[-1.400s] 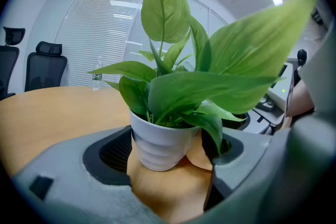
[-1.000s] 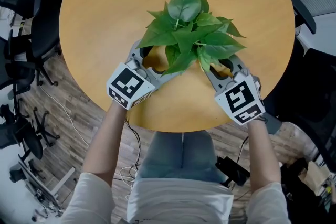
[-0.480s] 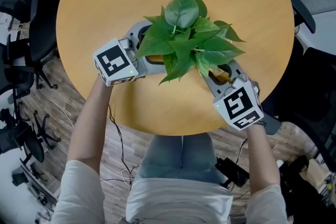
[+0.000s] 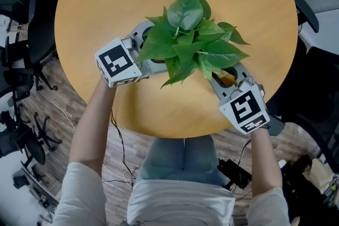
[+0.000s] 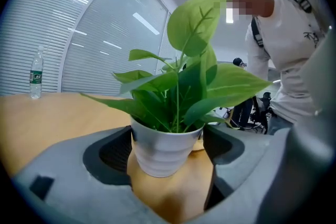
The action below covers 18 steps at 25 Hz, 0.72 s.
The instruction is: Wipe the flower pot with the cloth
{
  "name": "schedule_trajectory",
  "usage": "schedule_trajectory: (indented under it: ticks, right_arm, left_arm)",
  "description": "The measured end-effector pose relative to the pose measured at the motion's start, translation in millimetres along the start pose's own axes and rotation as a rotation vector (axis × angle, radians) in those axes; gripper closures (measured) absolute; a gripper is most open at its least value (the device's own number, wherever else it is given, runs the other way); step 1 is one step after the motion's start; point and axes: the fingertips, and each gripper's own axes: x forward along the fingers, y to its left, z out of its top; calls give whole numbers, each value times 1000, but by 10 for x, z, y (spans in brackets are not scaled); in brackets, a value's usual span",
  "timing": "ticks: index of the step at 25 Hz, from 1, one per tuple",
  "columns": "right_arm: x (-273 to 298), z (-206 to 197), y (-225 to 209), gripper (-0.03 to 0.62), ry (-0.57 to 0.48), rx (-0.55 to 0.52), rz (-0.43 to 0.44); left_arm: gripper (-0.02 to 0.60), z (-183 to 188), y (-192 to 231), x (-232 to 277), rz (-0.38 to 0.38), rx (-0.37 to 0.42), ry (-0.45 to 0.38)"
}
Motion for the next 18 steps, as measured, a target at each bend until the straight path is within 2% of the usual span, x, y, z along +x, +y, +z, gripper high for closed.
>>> schedule_trajectory:
  ticks: [6,13,18]
  right_arm:
    - [-85,8,-373,523,14,13,-93]
    - [-6,156,-384,522,31,-81,-100]
    - [7,138,-336,522,41,-88,-93]
  left_arm:
    - [147,4,-11,3,18,2,1]
    - [150,-3,-17,26,59,-12,11]
    - [152,-23,-14,33,106,-15,18]
